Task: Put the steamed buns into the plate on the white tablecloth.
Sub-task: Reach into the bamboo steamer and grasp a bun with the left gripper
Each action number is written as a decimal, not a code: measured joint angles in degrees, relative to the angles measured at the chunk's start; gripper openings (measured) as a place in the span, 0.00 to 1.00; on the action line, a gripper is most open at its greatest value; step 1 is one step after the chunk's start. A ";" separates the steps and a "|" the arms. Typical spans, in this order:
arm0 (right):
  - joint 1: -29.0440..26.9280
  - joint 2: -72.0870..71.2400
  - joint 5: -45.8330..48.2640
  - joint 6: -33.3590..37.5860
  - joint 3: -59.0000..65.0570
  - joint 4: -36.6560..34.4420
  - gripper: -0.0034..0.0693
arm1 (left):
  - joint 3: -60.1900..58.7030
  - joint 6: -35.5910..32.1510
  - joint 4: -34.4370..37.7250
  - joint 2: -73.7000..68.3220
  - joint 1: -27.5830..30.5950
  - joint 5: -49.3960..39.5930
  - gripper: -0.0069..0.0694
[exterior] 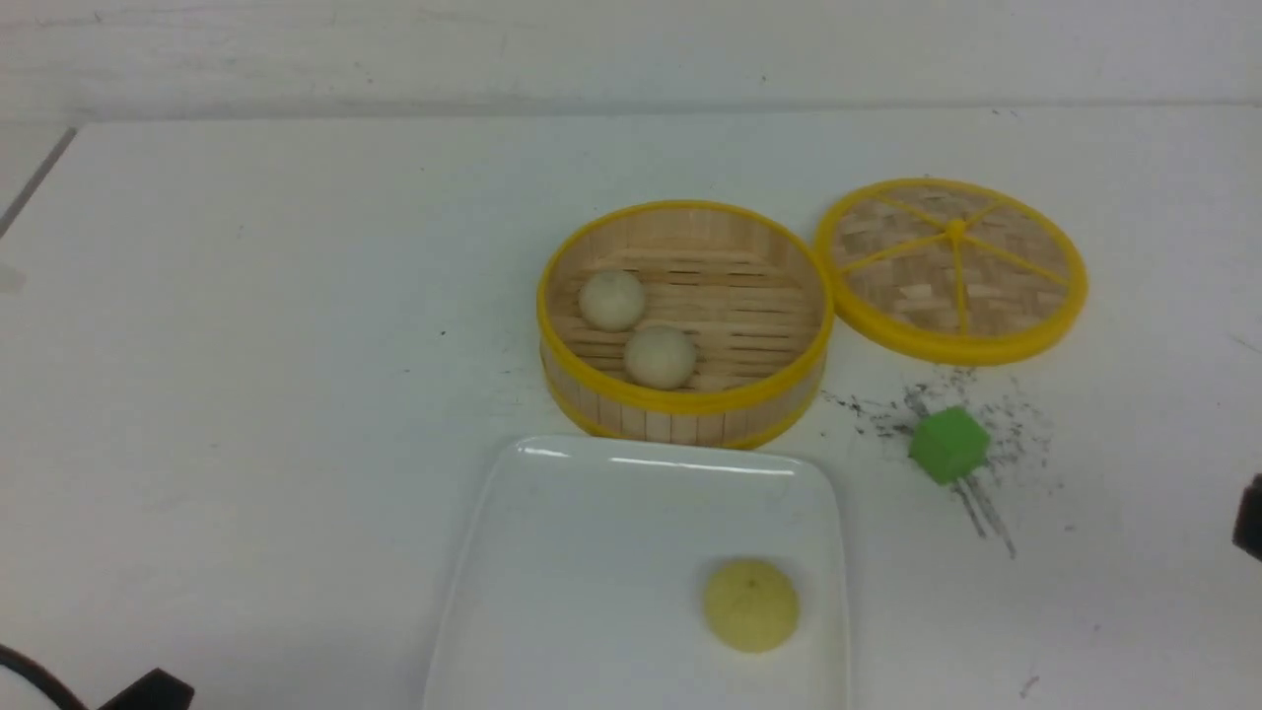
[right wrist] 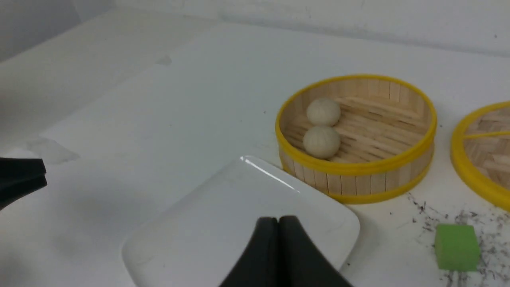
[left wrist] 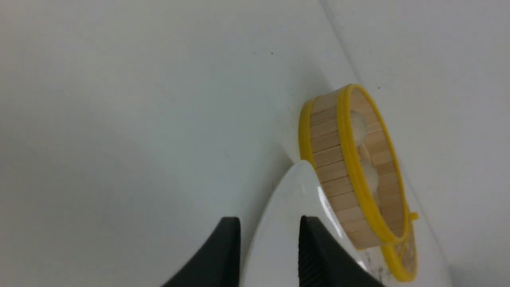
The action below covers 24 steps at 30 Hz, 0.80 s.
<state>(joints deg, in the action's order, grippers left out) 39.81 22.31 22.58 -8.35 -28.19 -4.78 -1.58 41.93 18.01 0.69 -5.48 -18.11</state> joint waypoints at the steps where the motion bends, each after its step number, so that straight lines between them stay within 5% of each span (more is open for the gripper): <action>1: 0.00 -0.92 -0.90 0.00 1.03 0.00 0.04 | 0.00 0.00 0.33 0.00 0.00 0.91 0.41; 7: 0.00 -2.04 -2.53 -0.11 2.20 0.00 0.05 | 1.68 -1.09 1.45 0.00 0.00 2.44 0.39; 13: 0.00 -2.04 -1.30 -0.11 2.20 2.19 0.05 | 17.29 -8.97 -3.24 -4.52 0.00 -5.11 0.19; 16: 0.00 -2.04 1.01 -0.11 2.20 5.54 0.05 | 28.68 -13.43 -7.21 -16.23 0.00 -17.11 0.10; 21: 0.00 -2.04 4.52 -0.11 2.20 9.86 0.06 | 42.71 -22.42 -8.99 -37.79 0.00 -35.55 0.09; 24: 0.00 -2.04 6.35 -0.11 2.20 12.04 0.06 | 48.71 -27.46 -8.54 -47.23 0.00 -39.29 0.09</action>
<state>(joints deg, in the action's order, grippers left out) 39.81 20.27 28.93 -8.46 -25.99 7.25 47.13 14.47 9.46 -46.55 -5.48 -57.40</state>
